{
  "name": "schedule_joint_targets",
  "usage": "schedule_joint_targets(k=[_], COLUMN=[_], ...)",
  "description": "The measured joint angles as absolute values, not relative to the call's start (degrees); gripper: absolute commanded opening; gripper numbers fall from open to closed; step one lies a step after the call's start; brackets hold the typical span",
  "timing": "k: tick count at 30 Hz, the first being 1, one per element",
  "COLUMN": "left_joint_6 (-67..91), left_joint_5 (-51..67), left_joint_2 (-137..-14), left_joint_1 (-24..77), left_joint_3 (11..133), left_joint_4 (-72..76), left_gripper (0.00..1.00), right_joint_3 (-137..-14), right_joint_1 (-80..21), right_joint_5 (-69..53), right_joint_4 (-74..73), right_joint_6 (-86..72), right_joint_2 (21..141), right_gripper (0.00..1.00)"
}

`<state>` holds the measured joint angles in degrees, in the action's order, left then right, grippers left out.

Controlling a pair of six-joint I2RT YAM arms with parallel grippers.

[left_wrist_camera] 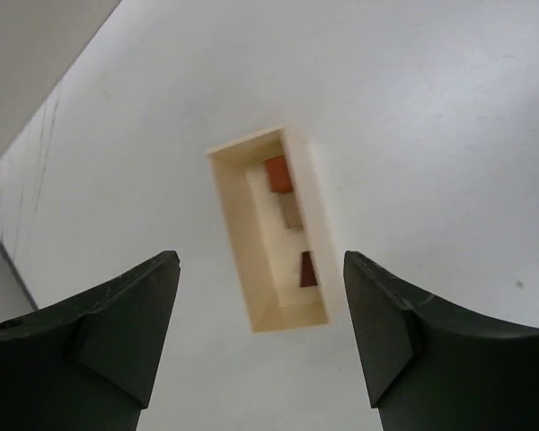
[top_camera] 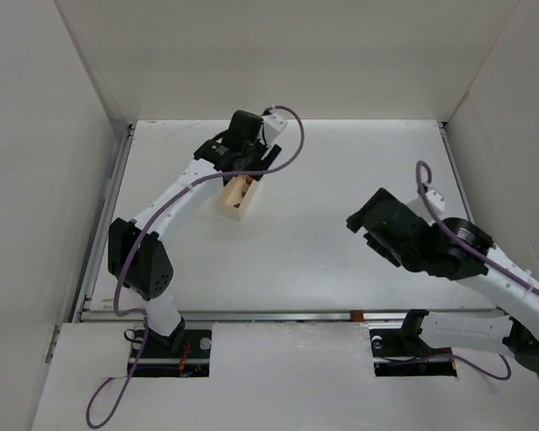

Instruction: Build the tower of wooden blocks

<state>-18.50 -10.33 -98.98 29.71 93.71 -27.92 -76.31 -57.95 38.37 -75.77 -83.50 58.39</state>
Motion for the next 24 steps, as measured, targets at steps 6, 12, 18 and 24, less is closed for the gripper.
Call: schedule_joint_targets(k=[6, 12, 18, 24], left_joint_6=[-30.7, -37.4, -36.8, -33.5], left_joint_5=[-3.2, -1.3, -0.4, 1.5], left_joint_2=[-93.1, -94.7, -101.3, -108.1], left_joint_1=[43.3, 55.0, 66.4, 71.3], left_joint_3=[85.4, 81.1, 83.5, 86.1], left_joint_4=[-28.0, -30.5, -27.6, -23.8], left_gripper=[0.72, 0.72, 0.77, 0.79], right_joint_3=[-86.6, -91.1, -90.9, -88.1], right_joint_1=[-57.0, -57.0, -57.0, -57.0], right_joint_5=[46.1, 51.1, 51.8, 50.5], right_joint_4=[-76.1, -76.6, -76.6, -76.9], right_joint_6=[-81.9, -81.0, -80.8, -80.8], right_joint_2=[55.8, 55.8, 55.9, 53.1], right_gripper=[0.99, 0.99, 0.99, 0.99])
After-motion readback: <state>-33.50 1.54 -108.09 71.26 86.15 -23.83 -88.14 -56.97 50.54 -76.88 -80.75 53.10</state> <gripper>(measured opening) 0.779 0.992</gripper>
